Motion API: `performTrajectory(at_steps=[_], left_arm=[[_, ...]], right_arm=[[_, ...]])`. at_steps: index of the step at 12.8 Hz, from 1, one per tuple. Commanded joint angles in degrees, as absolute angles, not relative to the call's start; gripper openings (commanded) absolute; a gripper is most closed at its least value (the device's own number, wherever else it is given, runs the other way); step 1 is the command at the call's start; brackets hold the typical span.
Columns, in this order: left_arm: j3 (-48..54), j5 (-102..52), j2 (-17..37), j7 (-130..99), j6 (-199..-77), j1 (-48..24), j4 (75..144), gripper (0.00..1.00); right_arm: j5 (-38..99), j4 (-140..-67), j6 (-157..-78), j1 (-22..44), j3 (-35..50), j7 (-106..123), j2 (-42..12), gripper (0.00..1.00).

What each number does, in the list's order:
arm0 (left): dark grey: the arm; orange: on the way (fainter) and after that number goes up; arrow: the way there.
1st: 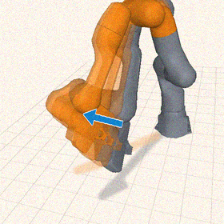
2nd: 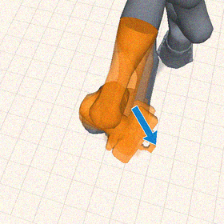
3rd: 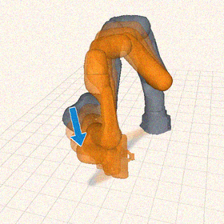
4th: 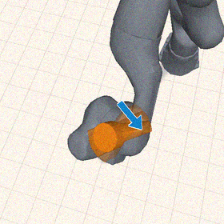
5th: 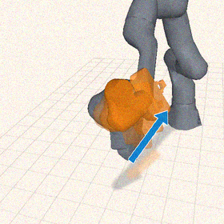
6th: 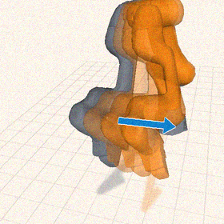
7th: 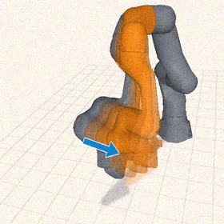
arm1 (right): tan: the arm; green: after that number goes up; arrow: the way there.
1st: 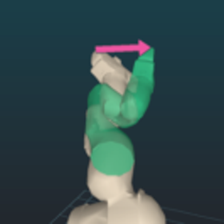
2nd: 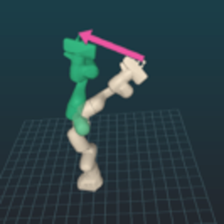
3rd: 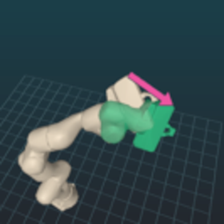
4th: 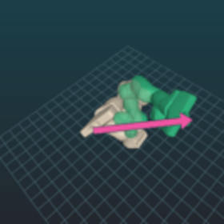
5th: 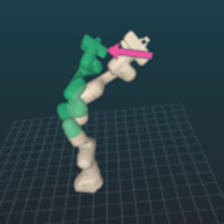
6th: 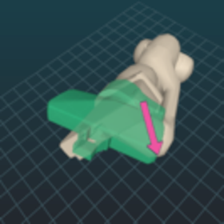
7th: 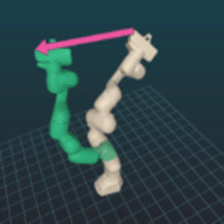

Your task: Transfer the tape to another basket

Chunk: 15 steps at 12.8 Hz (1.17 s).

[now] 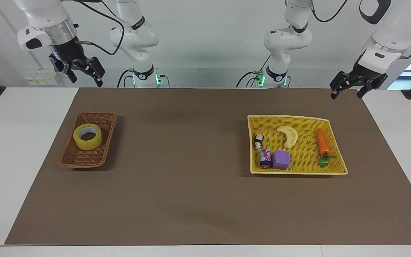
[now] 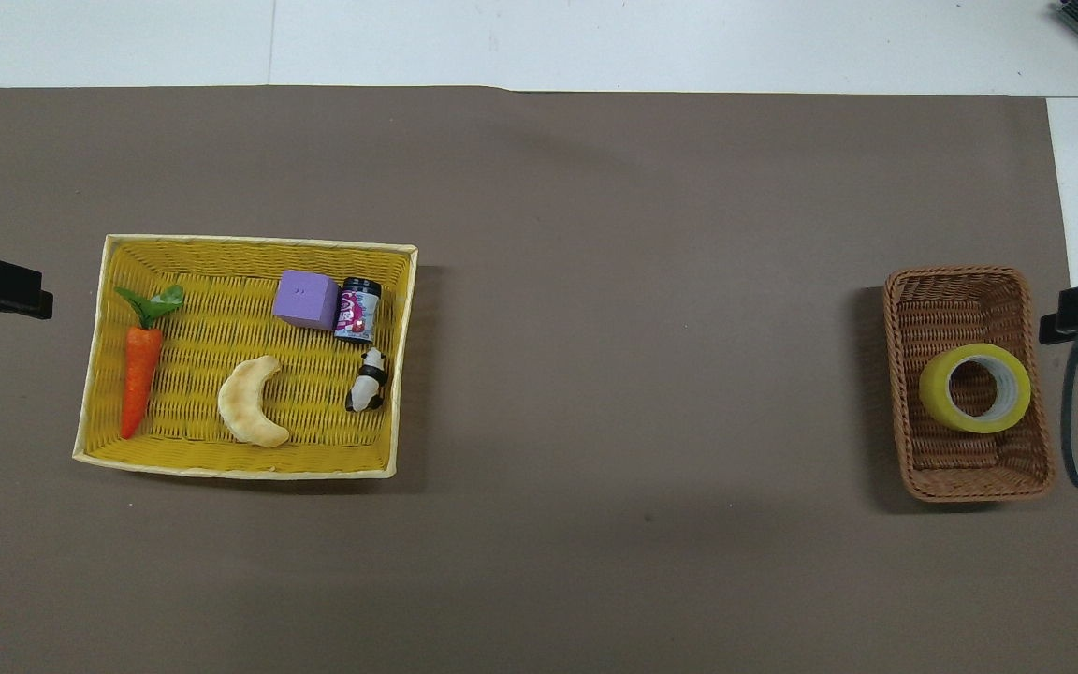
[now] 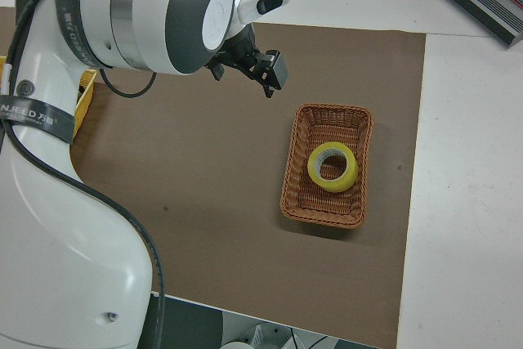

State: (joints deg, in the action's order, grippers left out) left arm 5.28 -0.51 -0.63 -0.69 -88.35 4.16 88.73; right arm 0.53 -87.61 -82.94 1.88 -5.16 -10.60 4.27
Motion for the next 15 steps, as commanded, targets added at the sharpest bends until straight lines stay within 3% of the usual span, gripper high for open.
performTrajectory(at_steps=[1,15], left_arm=[[5.8,-1.32,-1.14,-1.05,-87.45,5.1,88.51,1.0],[5.8,-1.41,-1.14,-1.05,-87.45,5.1,88.51,1.0]], right_arm=[[-0.35,-90.27,-82.45,1.85,-4.22,-9.41,6.07,1.0],[-2.46,-91.49,-85.26,1.76,-4.13,-3.69,6.24,1.0]])
